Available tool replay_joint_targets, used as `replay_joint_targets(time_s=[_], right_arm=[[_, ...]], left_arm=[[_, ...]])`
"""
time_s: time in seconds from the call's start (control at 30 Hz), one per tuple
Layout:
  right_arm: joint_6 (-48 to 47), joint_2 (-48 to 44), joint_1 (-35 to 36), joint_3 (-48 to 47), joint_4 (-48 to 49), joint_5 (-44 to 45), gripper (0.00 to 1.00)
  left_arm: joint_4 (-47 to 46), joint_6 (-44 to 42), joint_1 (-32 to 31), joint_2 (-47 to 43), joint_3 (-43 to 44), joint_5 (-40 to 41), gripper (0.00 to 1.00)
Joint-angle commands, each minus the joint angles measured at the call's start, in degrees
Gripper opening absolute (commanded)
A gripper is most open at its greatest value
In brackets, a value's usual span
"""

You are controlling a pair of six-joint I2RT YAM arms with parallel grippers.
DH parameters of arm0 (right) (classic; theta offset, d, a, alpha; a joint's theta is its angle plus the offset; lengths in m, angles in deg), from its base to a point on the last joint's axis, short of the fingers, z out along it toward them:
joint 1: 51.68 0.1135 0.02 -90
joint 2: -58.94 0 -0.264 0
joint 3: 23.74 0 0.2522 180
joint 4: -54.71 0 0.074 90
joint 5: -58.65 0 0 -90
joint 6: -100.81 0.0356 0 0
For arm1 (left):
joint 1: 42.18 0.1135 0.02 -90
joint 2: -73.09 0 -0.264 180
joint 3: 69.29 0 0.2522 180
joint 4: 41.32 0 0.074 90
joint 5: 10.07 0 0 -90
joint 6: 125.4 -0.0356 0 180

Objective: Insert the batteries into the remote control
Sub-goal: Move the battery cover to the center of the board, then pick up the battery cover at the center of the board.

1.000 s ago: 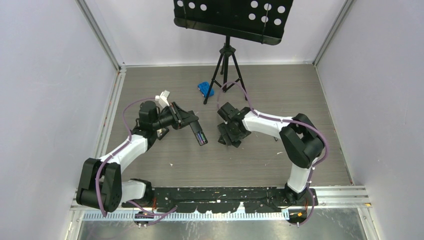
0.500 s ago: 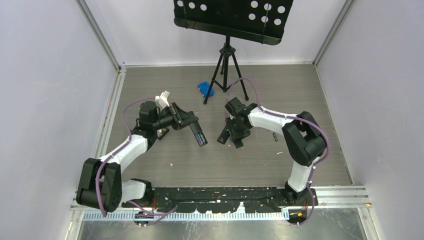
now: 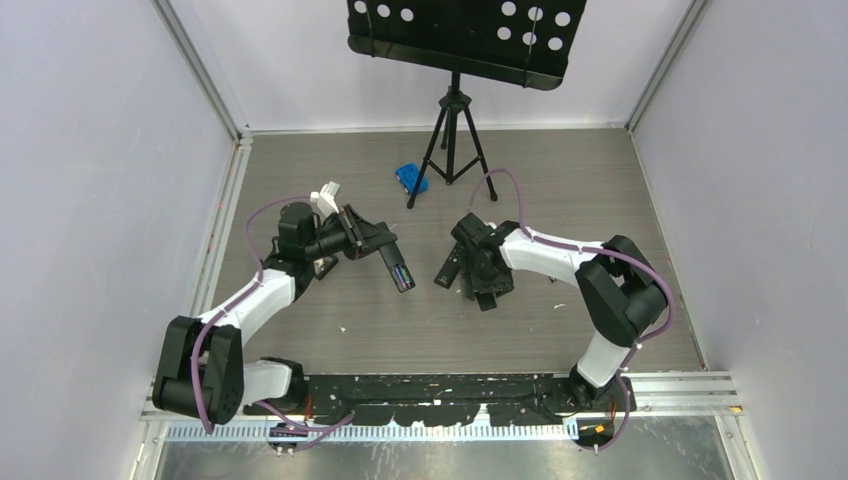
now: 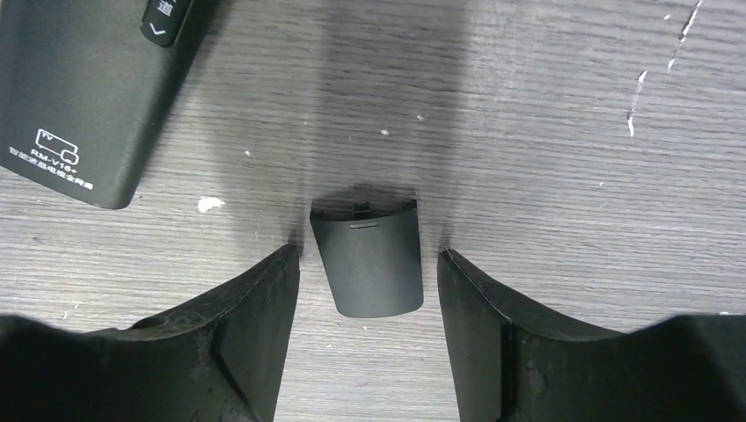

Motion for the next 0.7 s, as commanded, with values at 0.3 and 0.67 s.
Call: replay_joint_targets(time_s=[0.3,0.67], right_arm=[[2.46,3.84,1.15,3.07,-6.56,-3.63,0.51],[6.6,3.67,1.17,5.55,-7.23,-3.09,0.68]], left_arm=[[-2.95,-0.79,0.05,-0.93,-0.43,-0.63,0.0],[-3.04,-1.34,-0.76,-0.69,-1.42,-0.22,0.0]])
